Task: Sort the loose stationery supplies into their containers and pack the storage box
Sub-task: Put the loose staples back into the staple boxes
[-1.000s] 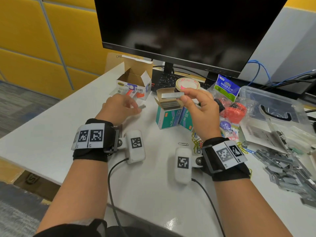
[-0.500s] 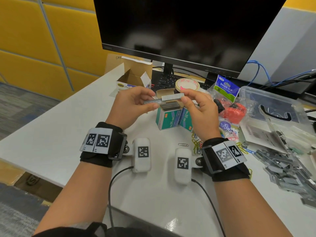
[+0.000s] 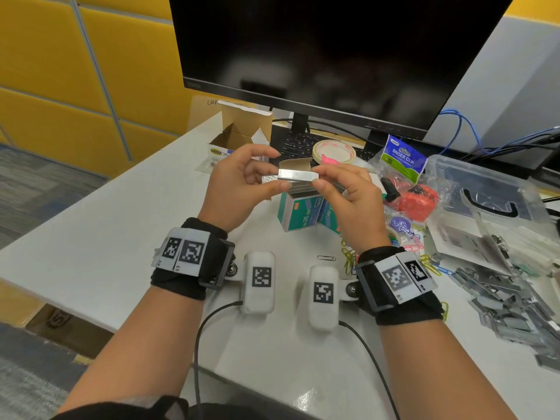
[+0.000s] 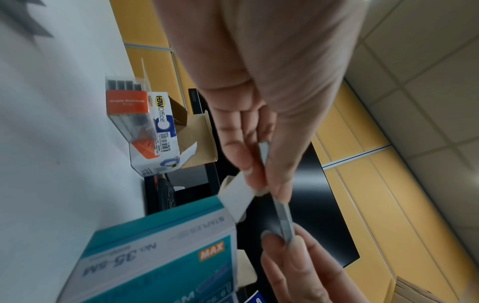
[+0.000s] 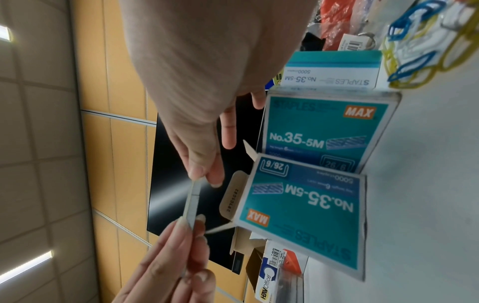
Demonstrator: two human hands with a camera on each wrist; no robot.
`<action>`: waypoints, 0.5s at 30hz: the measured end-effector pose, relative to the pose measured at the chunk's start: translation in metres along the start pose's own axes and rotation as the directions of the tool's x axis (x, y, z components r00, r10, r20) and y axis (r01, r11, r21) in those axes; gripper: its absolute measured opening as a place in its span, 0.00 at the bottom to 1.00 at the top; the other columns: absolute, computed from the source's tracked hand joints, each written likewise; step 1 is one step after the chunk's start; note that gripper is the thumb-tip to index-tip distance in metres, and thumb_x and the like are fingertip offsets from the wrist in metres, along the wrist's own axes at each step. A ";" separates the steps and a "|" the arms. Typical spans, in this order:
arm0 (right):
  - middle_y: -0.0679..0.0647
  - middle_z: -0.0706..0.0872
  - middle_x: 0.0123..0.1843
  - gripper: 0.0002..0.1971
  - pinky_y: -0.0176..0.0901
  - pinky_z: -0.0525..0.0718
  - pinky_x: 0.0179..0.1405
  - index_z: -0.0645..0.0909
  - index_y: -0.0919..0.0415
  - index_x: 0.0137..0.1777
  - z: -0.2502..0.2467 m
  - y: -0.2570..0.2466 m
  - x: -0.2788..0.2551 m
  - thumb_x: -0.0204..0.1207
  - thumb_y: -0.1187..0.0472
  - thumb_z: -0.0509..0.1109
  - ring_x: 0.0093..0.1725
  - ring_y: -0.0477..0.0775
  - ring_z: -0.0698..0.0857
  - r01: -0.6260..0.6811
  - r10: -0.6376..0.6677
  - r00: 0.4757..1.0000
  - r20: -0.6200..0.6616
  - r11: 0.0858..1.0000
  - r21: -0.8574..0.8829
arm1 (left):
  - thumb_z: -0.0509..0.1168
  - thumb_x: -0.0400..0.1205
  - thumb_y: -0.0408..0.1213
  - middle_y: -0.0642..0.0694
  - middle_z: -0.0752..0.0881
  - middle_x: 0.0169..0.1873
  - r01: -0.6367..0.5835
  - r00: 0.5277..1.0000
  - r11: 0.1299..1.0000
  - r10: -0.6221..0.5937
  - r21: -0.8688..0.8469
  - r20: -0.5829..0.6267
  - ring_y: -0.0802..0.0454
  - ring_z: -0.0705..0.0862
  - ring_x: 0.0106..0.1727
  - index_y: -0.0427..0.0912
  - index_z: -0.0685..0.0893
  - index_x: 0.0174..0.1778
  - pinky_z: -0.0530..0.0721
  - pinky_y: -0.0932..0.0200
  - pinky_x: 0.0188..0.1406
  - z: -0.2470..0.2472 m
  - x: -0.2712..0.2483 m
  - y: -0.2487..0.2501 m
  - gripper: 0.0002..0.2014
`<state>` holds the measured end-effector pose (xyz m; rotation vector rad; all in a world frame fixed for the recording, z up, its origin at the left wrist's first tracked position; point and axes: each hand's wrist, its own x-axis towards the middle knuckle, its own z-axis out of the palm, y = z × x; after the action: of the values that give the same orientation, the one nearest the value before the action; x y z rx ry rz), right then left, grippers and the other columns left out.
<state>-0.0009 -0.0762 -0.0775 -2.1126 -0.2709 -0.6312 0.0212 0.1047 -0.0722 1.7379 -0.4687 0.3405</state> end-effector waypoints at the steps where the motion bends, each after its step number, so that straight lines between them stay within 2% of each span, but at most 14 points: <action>1: 0.54 0.80 0.58 0.11 0.14 0.72 0.51 0.84 0.55 0.60 0.000 0.000 0.000 0.79 0.63 0.67 0.61 0.43 0.71 0.000 0.000 1.000 0.010 1.000 -0.005 | 0.74 0.73 0.31 0.47 0.87 0.42 0.025 1.000 0.999 -0.025 -0.023 0.003 0.48 0.88 0.42 0.45 0.76 0.56 0.89 0.56 0.39 0.001 0.000 0.000 0.19; 3: 0.52 0.81 0.57 0.11 0.18 0.73 0.52 0.84 0.54 0.59 0.000 0.000 0.000 0.80 0.63 0.67 0.61 0.43 0.71 0.004 -0.004 1.000 0.029 1.000 -0.013 | 0.74 0.73 0.30 0.47 0.88 0.42 0.061 0.998 0.995 -0.061 -0.078 0.006 0.47 0.88 0.44 0.46 0.75 0.57 0.89 0.52 0.41 0.002 0.000 0.001 0.20; 6: 0.45 0.80 0.53 0.11 0.35 0.74 0.59 0.85 0.55 0.58 0.001 -0.002 0.000 0.79 0.64 0.67 0.61 0.44 0.72 0.018 -0.017 0.999 0.030 1.000 -0.025 | 0.73 0.73 0.28 0.45 0.88 0.46 0.082 0.996 0.989 -0.080 -0.125 0.024 0.48 0.88 0.47 0.47 0.74 0.58 0.89 0.51 0.45 0.003 0.000 0.002 0.21; 7: 0.45 0.79 0.52 0.11 0.38 0.74 0.59 0.86 0.56 0.58 0.002 -0.003 0.000 0.79 0.64 0.67 0.61 0.45 0.72 0.018 -0.017 1.000 0.025 1.000 -0.023 | 0.73 0.73 0.27 0.44 0.88 0.47 0.086 0.996 0.987 -0.081 -0.136 0.044 0.48 0.89 0.48 0.47 0.74 0.58 0.89 0.51 0.45 0.003 -0.001 0.002 0.21; 11: 0.44 0.80 0.50 0.11 0.38 0.74 0.59 0.86 0.56 0.57 0.002 -0.002 -0.001 0.77 0.65 0.69 0.60 0.46 0.73 0.049 -0.049 0.999 0.008 0.999 -0.013 | 0.71 0.75 0.24 0.47 0.88 0.49 0.099 0.991 0.982 -0.082 -0.163 0.104 0.53 0.90 0.48 0.49 0.74 0.58 0.90 0.54 0.44 0.003 -0.001 0.002 0.22; 15: 0.41 0.81 0.47 0.11 0.30 0.72 0.57 0.86 0.52 0.56 0.001 -0.003 -0.002 0.78 0.65 0.68 0.58 0.46 0.75 0.075 -0.075 0.997 0.011 0.996 0.038 | 0.69 0.76 0.23 0.47 0.87 0.51 0.102 0.987 0.980 -0.078 -0.173 0.141 0.54 0.89 0.50 0.49 0.72 0.61 0.89 0.56 0.44 0.003 -0.001 0.004 0.23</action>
<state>-0.0032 -0.0739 -0.0767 -2.0792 -0.3679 -0.6521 0.0181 0.1013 -0.0703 1.6057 -0.5004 0.1131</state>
